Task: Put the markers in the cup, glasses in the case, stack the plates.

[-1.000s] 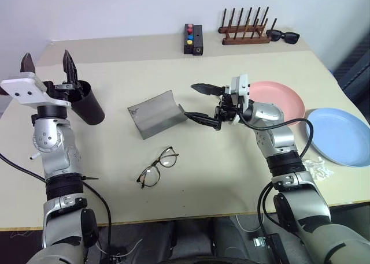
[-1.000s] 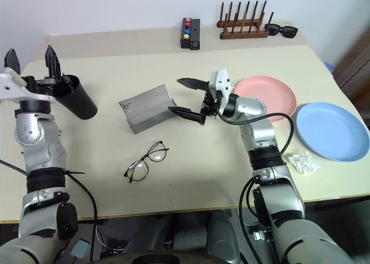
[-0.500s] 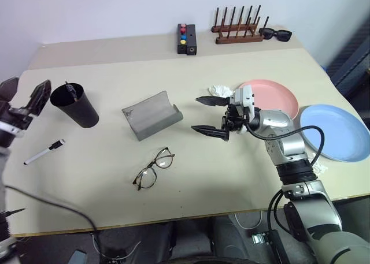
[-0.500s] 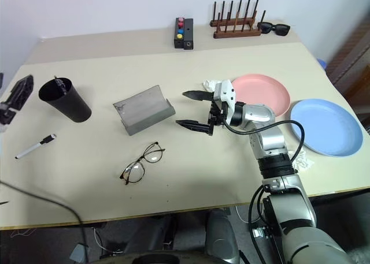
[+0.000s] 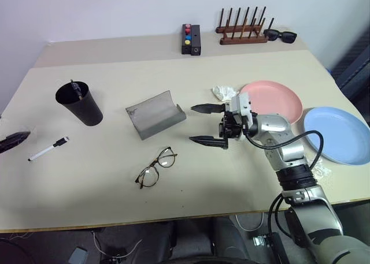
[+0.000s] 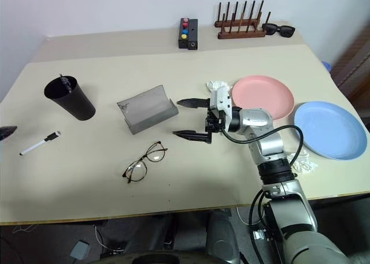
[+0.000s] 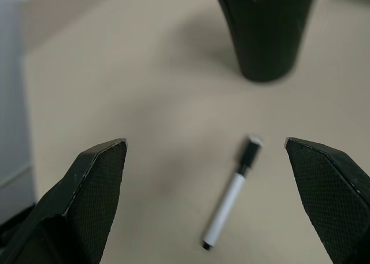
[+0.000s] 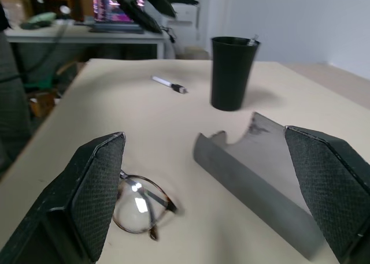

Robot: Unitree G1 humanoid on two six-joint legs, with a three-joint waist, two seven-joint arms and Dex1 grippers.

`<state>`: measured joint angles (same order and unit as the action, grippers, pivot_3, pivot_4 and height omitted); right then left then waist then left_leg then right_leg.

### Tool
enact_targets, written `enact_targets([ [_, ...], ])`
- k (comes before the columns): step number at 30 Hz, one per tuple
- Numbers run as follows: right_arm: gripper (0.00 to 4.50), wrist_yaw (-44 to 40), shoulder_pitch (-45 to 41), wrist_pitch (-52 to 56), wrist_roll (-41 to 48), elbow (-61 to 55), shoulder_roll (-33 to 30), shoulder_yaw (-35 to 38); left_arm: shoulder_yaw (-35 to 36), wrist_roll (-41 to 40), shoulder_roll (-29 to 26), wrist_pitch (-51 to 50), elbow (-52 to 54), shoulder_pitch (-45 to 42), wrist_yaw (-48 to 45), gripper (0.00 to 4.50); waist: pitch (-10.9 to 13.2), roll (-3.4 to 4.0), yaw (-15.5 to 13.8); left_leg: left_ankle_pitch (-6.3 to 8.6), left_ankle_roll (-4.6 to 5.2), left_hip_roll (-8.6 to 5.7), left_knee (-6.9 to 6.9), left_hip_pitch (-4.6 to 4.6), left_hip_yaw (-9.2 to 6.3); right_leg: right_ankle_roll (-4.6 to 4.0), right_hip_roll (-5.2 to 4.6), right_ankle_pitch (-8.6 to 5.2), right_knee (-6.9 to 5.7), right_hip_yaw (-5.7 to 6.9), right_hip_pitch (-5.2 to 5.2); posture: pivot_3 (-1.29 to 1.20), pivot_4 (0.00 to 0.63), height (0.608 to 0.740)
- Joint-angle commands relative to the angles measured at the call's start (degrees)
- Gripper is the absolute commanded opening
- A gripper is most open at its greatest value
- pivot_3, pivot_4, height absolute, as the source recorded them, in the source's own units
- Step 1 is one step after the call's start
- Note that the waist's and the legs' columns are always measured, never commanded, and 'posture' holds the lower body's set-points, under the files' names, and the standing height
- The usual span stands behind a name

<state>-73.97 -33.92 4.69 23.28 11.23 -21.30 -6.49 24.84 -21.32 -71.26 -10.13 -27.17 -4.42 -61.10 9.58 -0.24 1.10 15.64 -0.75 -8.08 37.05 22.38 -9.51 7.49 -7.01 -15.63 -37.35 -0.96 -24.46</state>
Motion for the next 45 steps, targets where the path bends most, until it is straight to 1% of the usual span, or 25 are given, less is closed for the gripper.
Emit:
enact_targets([
  [1, 4.5, 0.4, 0.2, -0.8, 0.0, -2.2, 1.3, -1.0, -6.8, 5.6, 0.7, 10.0, -7.2, -7.6, -4.9, 4.47, 0.0, 0.01, -0.2, 0.0, 0.0, 0.0, 0.0, 0.0, 0.0, 0.0, 0.0, 0.0, 0.0, 0.0, 0.0, 0.0, 0.15, 0.74],
  [3, 4.5, 1.2, 0.3, -0.2, -0.1, -3.2, 1.7, -1.4, -11.3, 8.6, 1.3, 12.0, -11.5, -12.4, -7.6, 4.47, 0.0, -0.03, -0.2, -0.01, -0.01, 0.0, 0.04, 0.01, 0.0, -0.03, 0.0, 0.03, 0.01, 0.02, 0.01, 0.0, 0.15, 0.74],
  [6, 4.5, 2.4, 0.3, 1.4, 0.3, -5.3, 1.6, -1.5, -15.5, 11.7, 2.7, 13.5, -16.9, -18.4, -9.3, 4.47, 0.0, -0.03, -0.1, -0.01, -0.01, -0.01, 0.07, 0.02, 0.02, -0.03, 0.0, 0.04, -0.02, 0.02, -0.01, 0.0, 0.15, 0.74],
  [10, 4.5, 4.1, 0.5, 3.6, 0.8, -8.1, 1.0, -1.0, -17.5, 13.2, 5.1, 14.9, -19.3, -21.7, -9.5, 4.47, 0.0, -0.04, 0.1, -0.01, 0.0, 0.0, 0.06, 0.03, 0.01, -0.03, 0.02, 0.04, -0.05, 0.02, -0.05, 0.0, 0.15, 0.74],
  [15, 4.5, 5.3, 0.8, 5.5, 1.2, -10.2, 0.4, -0.7, -17.3, 14.0, 7.2, 14.0, -18.6, -20.2, -7.3, 4.47, 0.0, -0.05, 0.3, -0.01, 0.0, 0.0, 0.06, 0.03, 0.01, -0.03, 0.03, 0.04, -0.08, 0.02, -0.08, 0.0, 0.15, 0.74],
  [18, 4.5, 5.7, 0.5, 5.9, 1.3, -10.2, 0.3, -0.7, -18.0, 16.9, 7.3, 9.1, -16.2, -18.7, -1.4, 4.47, 0.0, -0.06, 0.3, -0.01, 0.0, 0.0, 0.07, 0.03, 0.01, -0.03, 0.03, 0.04, -0.09, 0.01, -0.07, 0.0, 0.15, 0.74],
  [24, 4.5, 6.4, 0.5, 6.3, 1.7, -10.6, 0.3, -0.8, -16.3, 16.7, 7.5, 1.8, -7.4, -13.4, 2.3, 4.47, 0.0, -0.06, 0.1, -0.01, 0.0, 0.0, 0.08, 0.04, 0.01, -0.03, 0.03, 0.04, -0.11, -0.02, -0.07, 0.0, 0.15, 0.74],
  [29, 4.5, 6.5, 0.8, 6.5, 1.8, -10.9, 0.4, -1.0, -15.5, 16.5, 7.6, -0.9, -2.6, -9.1, 3.3, 4.47, 0.0, -0.05, 0.1, -0.01, 0.0, 0.01, 0.07, 0.03, 0.02, -0.03, 0.03, 0.04, -0.12, -0.03, -0.07, 0.0, 0.15, 0.74],
  [36, 4.5, 6.7, 0.2, 6.2, 1.7, -10.3, 0.6, -0.7, -15.8, 17.1, 7.7, -6.4, -2.5, -8.2, 4.3, 4.47, 0.0, -0.04, 0.1, -0.01, 0.0, 0.01, 0.08, 0.02, 0.03, -0.03, 0.03, 0.04, -0.13, -0.03, -0.07, 0.0, 0.15, 0.74],
  [45, 4.5, 7.1, 1.2, 6.2, 2.0, -11.1, 0.1, -0.3, -17.2, 17.6, 8.5, -7.5, -3.0, -9.0, 4.2, 4.47, -0.1, 0.0, 0.2, -0.02, -0.01, 0.01, 0.06, -0.01, 0.04, -0.03, 0.03, 0.04, -0.16, -0.04, -0.07, 0.0, 0.15, 0.74],
])
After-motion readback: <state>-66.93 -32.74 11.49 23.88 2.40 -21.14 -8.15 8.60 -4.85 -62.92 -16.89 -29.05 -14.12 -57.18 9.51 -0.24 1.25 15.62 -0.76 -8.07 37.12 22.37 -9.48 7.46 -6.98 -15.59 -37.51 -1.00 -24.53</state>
